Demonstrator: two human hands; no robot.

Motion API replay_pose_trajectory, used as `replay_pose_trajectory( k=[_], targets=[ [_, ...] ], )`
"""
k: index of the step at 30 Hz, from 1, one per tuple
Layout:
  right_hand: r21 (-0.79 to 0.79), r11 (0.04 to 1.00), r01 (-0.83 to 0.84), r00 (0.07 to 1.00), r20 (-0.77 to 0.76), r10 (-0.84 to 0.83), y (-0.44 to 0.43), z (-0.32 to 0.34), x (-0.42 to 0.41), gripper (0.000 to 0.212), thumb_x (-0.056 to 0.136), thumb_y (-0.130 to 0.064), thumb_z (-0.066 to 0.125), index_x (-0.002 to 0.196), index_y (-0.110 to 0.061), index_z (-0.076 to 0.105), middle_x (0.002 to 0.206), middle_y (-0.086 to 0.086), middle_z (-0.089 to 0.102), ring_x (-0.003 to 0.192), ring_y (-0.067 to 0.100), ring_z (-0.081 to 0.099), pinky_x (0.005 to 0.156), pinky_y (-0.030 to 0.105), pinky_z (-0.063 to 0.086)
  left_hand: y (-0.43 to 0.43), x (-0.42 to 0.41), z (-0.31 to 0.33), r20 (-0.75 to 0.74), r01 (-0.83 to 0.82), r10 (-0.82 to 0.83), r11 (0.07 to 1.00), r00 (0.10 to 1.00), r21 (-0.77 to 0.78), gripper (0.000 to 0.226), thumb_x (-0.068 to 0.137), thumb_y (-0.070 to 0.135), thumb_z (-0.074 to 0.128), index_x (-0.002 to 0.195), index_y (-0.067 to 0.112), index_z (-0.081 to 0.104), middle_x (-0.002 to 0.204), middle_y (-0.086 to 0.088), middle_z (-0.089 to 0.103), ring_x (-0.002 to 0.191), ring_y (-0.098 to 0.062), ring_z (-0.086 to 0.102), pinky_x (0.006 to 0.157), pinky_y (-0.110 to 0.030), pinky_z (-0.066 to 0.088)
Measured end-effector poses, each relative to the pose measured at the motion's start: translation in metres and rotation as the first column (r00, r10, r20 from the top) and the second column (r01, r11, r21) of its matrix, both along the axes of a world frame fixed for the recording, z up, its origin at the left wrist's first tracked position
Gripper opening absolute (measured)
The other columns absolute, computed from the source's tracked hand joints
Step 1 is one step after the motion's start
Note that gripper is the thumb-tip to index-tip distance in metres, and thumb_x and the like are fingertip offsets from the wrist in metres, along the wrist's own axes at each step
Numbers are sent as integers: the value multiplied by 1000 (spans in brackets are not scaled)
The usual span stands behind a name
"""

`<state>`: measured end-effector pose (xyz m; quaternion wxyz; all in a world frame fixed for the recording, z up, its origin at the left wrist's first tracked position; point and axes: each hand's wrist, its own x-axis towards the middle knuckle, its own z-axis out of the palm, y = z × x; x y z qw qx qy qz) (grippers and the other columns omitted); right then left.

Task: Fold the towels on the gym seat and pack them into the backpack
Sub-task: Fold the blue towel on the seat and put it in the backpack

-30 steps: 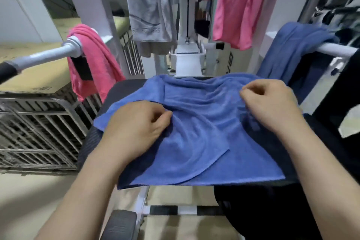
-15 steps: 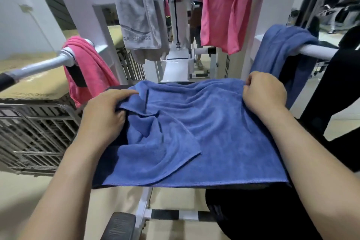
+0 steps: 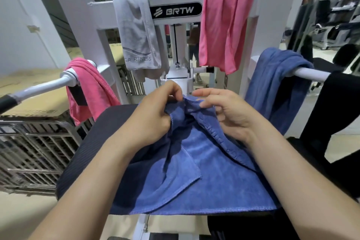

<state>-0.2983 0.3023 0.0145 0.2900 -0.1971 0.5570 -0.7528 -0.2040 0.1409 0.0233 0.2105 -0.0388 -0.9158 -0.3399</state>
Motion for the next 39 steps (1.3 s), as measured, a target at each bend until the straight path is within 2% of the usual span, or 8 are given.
replay_pose_trajectory(
  k=[7, 12, 19, 24, 27, 31, 34, 39],
  targets=[
    [312, 885, 346, 779, -622, -85, -1, -2, 8, 24, 91, -20, 62, 75, -6, 72, 61, 0, 64, 58, 7, 51, 58, 23, 42, -2, 3, 3, -82, -135, 136, 991, 987, 20, 34, 75, -5, 62, 77, 28, 73, 84, 15, 71, 84, 1, 64, 81, -16, 49],
    [259, 913, 315, 825, -551, -128, -1, 0, 12, 38, 94, -30, 57, 82, 4, 68, 60, 5, 47, 58, 10, 42, 60, 25, 34, 2, 3, 7, -119, 34, -59, 978, 991, -208, 45, 83, -10, 52, 97, 26, 76, 99, 3, 59, 97, -11, 54, 88, -14, 39],
    [-3, 969, 247, 937, -254, -239, -1, 5, 21, 21, 89, -11, 65, 95, 7, 72, 94, 32, 69, 85, 39, 67, 87, 54, 52, 13, -6, 12, -170, 9, 26, 979, 985, 201, 19, 79, 9, 77, 78, 26, 69, 71, 10, 69, 65, -4, 62, 70, -29, 55],
    [139, 961, 237, 878, -455, -151, -1, 2, 19, 72, 83, -56, 61, 84, 16, 59, 81, 31, 63, 69, 39, 56, 74, 48, 48, 16, -5, 21, -246, -115, 47, 956, 968, -271, 5, 81, 23, 73, 80, 18, 73, 66, 9, 66, 64, -11, 61, 64, -31, 50],
    [206, 954, 220, 799, -600, -54, 6, 5, 20, 40, 88, -39, 66, 87, 0, 73, 91, 27, 70, 78, 24, 65, 79, 48, 52, 16, -8, 28, -279, -160, 29, 874, 960, -459, 10, 79, 25, 65, 82, 16, 71, 66, 3, 64, 68, -24, 62, 60, -33, 46],
    [278, 934, 226, 749, -662, 16, 16, 14, 16, 20, 94, -17, 61, 92, -5, 76, 93, 20, 73, 87, 20, 69, 89, 50, 51, 8, -13, 24, -70, 30, -49, 968, 996, -248, 11, 84, 30, 70, 86, 22, 62, 67, 7, 63, 67, -21, 60, 64, -34, 49],
    [167, 968, 187, 799, -599, -51, 17, 19, 12, 20, 97, -5, 51, 96, 5, 69, 78, 12, 72, 66, 8, 65, 59, 26, 56, -7, -16, 18, 156, 176, -195, 976, 968, 128, 21, 80, 39, 67, 88, 22, 58, 71, -8, 64, 66, -20, 55, 65, -39, 49],
    [-141, 990, 24, 971, -234, -57, 25, 39, -2, 23, 101, -11, 42, 102, -10, 65, 76, 2, 65, 61, 10, 60, 52, 20, 46, -38, -2, 14, 359, 24, 57, 976, 931, -215, 53, 69, 64, 56, 98, 21, 68, 88, -4, 72, 82, -18, 67, 82, -46, 53]
  ],
)
